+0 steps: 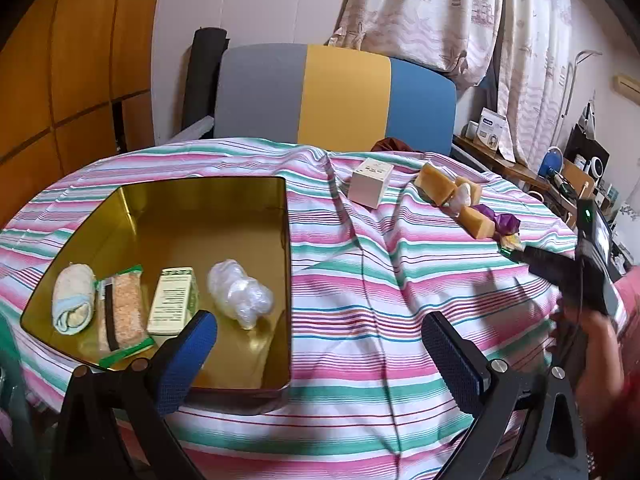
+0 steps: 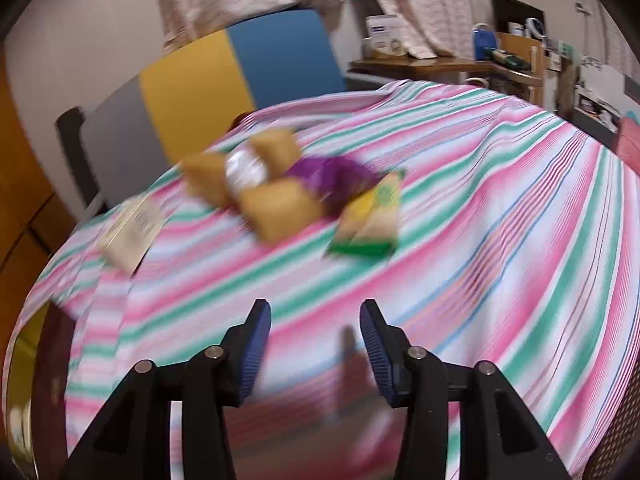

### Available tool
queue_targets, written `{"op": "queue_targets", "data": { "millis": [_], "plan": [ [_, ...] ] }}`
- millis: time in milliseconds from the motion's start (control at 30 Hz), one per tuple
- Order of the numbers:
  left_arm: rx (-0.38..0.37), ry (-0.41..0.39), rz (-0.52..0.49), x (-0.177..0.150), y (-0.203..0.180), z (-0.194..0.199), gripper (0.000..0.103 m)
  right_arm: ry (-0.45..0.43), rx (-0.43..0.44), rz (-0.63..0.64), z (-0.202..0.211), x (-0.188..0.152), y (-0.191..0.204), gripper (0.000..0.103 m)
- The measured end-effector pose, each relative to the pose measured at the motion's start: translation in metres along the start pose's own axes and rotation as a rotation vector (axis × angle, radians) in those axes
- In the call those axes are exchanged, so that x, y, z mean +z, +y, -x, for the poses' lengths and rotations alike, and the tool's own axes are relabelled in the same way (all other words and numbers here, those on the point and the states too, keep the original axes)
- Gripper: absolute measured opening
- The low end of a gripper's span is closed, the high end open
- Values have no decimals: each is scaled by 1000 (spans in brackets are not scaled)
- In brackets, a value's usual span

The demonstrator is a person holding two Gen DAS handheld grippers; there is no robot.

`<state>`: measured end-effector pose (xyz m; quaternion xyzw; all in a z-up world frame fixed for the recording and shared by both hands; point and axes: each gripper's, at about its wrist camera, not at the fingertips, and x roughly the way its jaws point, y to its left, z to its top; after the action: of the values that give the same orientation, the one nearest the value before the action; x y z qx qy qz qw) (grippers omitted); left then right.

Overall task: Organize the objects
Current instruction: 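Grasp the yellow WEIDAN cracker pack with the right gripper and lift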

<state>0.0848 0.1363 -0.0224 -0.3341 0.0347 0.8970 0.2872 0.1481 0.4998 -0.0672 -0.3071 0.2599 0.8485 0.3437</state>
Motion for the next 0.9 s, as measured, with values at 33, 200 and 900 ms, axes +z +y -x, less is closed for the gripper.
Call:
{"op": "queue_targets", "data": {
  "millis": [33,200,900],
  "plan": [
    [0,3,-1,1,-2,-1,103,-5,-7,-4,-4,10,-5,54],
    [1,22,-26,0,-13,-5,103,25,-44,-6,-41,50,-16,59],
    [-38,61,-90,-3,-48,-18,103,98,65,185,-62,32,-1,47]
  ]
}}
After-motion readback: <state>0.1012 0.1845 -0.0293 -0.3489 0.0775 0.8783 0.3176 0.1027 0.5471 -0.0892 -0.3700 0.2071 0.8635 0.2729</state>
